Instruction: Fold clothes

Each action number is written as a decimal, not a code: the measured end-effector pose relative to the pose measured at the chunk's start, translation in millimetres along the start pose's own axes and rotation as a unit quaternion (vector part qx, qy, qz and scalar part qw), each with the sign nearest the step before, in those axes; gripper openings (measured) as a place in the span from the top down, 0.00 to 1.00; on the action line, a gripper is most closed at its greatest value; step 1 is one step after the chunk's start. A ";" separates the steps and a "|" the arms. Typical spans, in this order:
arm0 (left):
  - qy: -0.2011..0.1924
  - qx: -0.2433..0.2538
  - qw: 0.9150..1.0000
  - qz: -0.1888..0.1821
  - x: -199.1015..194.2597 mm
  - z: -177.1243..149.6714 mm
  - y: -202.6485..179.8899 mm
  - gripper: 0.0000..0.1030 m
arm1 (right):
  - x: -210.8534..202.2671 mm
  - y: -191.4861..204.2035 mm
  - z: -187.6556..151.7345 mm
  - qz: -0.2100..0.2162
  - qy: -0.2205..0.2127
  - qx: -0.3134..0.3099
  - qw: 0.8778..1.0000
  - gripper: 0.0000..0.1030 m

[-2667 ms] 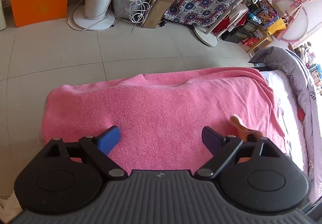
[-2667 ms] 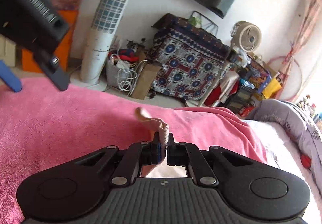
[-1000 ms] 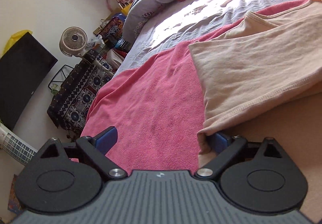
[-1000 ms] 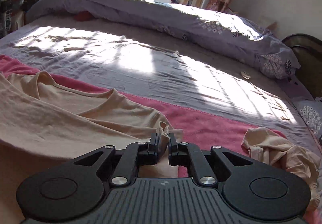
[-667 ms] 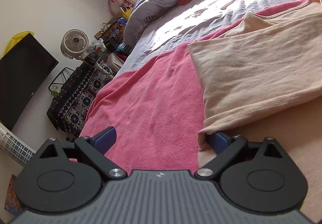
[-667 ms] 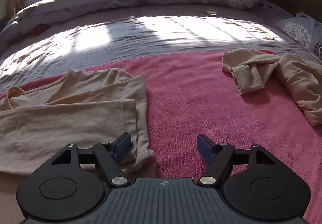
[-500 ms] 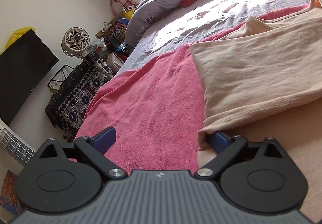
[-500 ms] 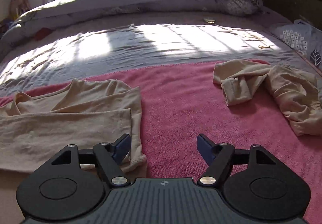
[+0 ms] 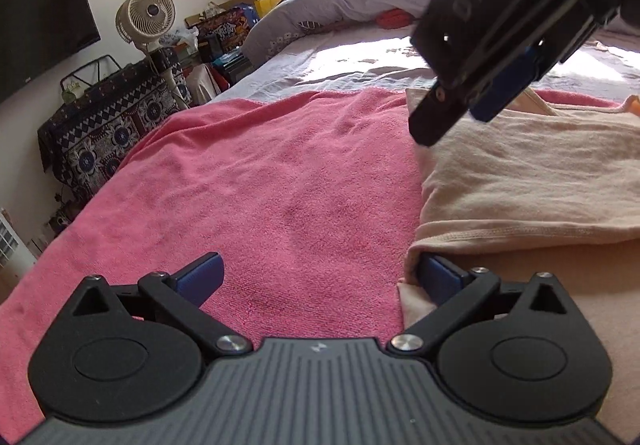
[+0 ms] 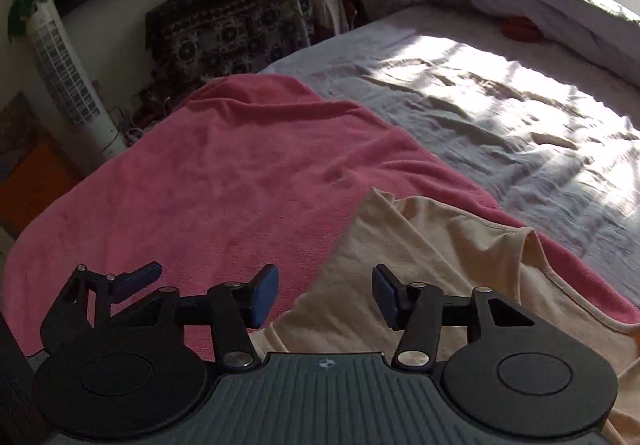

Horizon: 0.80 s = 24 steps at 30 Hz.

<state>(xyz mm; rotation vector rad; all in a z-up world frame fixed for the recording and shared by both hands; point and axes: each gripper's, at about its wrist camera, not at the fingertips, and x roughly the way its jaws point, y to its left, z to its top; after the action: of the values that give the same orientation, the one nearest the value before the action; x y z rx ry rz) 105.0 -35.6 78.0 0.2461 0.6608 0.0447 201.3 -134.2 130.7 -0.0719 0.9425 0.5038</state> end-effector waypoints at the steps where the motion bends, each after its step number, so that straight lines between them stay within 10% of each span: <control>1: 0.002 -0.009 1.000 -0.007 -0.2 -0.8 3.0 0.00 | 14.9 4.4 2.8 -0.014 0.017 -0.003 1.000 0.76; 9: -0.002 -0.022 1.000 -0.011 -6.7 -5.0 5.1 0.00 | 67.5 -20.3 36.9 -0.102 -0.002 0.036 0.994 0.84; 17: 0.005 -0.041 0.999 -0.026 -7.1 -6.9 11.0 0.00 | 46.0 -25.6 49.0 -0.094 -0.042 0.018 0.994 0.47; 21: 0.005 -0.042 0.999 -0.026 -7.5 -7.8 10.5 0.00 | 46.6 -14.7 39.0 -0.094 0.001 -0.026 0.995 0.50; 24: 0.004 -0.042 0.999 -0.026 -7.6 -8.1 10.3 0.00 | 61.2 -2.9 30.4 -0.106 0.030 -0.062 0.992 0.73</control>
<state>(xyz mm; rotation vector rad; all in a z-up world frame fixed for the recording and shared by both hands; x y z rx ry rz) 94.4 -24.8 78.9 0.1471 0.6718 0.0238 255.0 -105.0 100.0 -0.2983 0.9484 0.3647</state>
